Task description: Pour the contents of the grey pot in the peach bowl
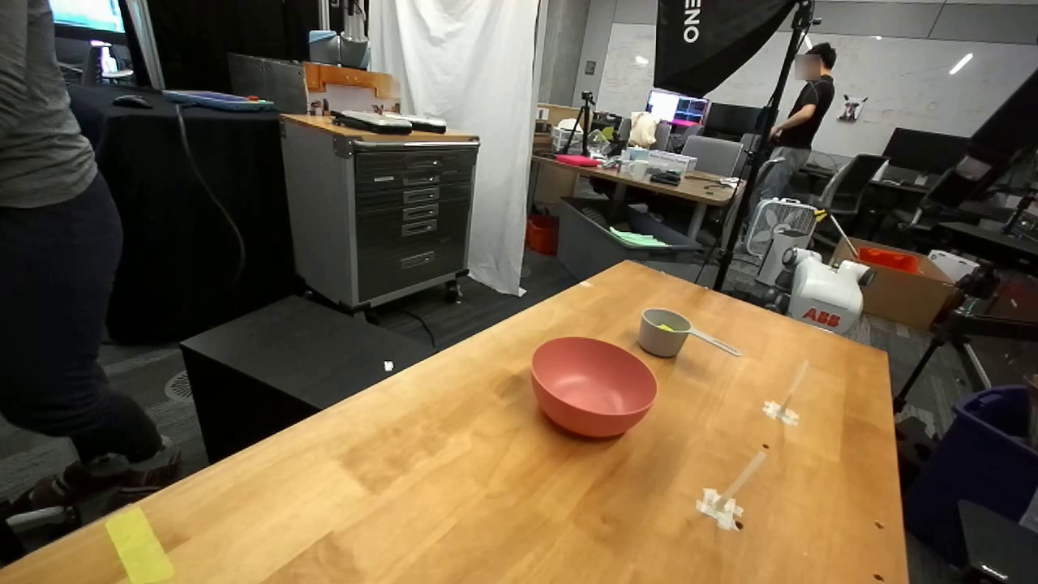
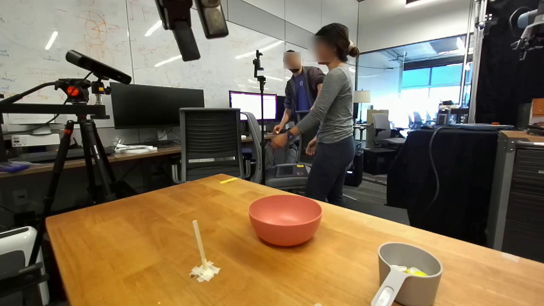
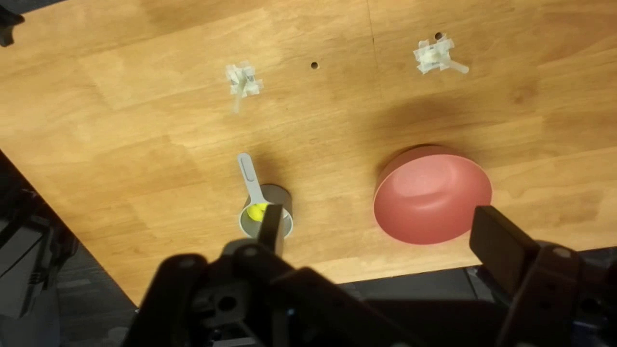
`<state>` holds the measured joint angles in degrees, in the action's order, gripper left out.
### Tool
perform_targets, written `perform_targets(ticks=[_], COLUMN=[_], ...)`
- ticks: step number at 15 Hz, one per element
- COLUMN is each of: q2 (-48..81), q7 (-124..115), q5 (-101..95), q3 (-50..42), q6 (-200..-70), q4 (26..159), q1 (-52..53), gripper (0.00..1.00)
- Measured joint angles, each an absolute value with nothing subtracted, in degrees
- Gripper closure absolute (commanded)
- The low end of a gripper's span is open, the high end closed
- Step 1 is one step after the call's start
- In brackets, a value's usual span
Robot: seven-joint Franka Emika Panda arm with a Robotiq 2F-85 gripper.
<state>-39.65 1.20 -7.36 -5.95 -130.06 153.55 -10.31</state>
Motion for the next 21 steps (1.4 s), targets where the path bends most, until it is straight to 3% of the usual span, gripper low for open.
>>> perform_targets(ticks=[14,21], q2=[-29.0,-29.1], q7=[0.8,0.8], q5=[-6.4,-6.3], q3=[-9.3,-9.2], q6=[-129.9,-129.7], q4=[132.4,131.5], q1=[-10.6,-10.6], gripper=[0.0,0.0])
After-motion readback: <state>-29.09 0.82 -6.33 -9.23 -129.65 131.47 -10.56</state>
